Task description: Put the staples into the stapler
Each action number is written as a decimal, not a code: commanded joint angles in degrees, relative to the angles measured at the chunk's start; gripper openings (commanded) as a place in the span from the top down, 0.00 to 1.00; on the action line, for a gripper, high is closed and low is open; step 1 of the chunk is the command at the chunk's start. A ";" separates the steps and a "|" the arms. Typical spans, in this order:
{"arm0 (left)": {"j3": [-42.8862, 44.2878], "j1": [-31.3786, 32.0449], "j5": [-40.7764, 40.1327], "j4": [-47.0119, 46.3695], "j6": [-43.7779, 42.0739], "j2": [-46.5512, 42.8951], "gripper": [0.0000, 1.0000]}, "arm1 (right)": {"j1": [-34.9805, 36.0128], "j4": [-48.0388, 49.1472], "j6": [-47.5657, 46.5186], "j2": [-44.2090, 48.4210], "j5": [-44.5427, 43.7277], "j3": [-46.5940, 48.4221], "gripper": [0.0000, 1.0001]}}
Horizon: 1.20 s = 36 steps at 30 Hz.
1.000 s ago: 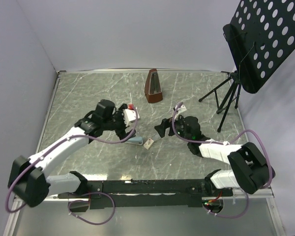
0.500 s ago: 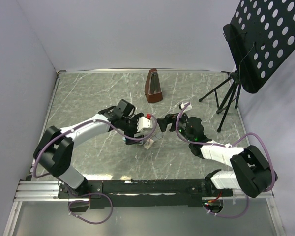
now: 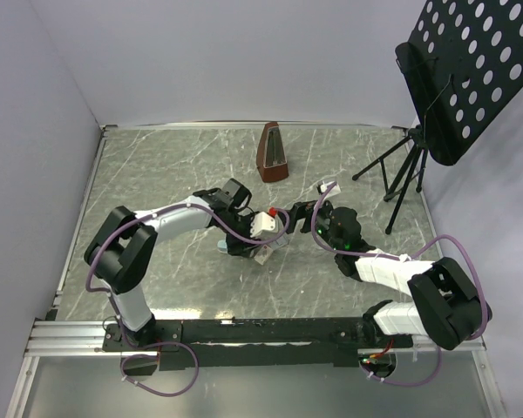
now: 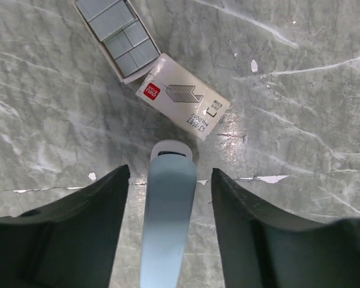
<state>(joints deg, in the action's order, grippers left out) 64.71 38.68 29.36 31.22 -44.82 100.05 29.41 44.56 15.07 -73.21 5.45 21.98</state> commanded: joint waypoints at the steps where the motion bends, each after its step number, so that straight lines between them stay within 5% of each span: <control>1: 2.61 0.78 1.75 1.65 -1.50 1.55 0.41 | -0.05 2.29 -0.66 0.79 0.52 0.43 0.00; 13: 3.15 0.61 -0.44 3.50 -0.19 -2.92 0.97 | -0.14 1.41 0.05 0.52 3.76 1.49 0.00; 17: -0.01 0.26 -2.73 -1.41 6.57 -11.07 0.99 | -0.14 -0.43 1.80 0.96 7.80 2.81 0.00; 26: -18.97 0.26 -6.68 -36.12 28.72 -31.38 0.99 | -0.67 3.95 12.17 2.81 18.70 2.81 0.01; 36: -28.93 0.35 -5.73 -56.35 38.83 -36.77 0.99 | -0.58 15.38 20.61 -1.22 28.65 2.28 0.10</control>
<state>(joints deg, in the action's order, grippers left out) 36.49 38.98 22.24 -11.88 -11.86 65.39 29.04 51.46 31.46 -72.42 29.15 22.61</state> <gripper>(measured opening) 0.352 0.932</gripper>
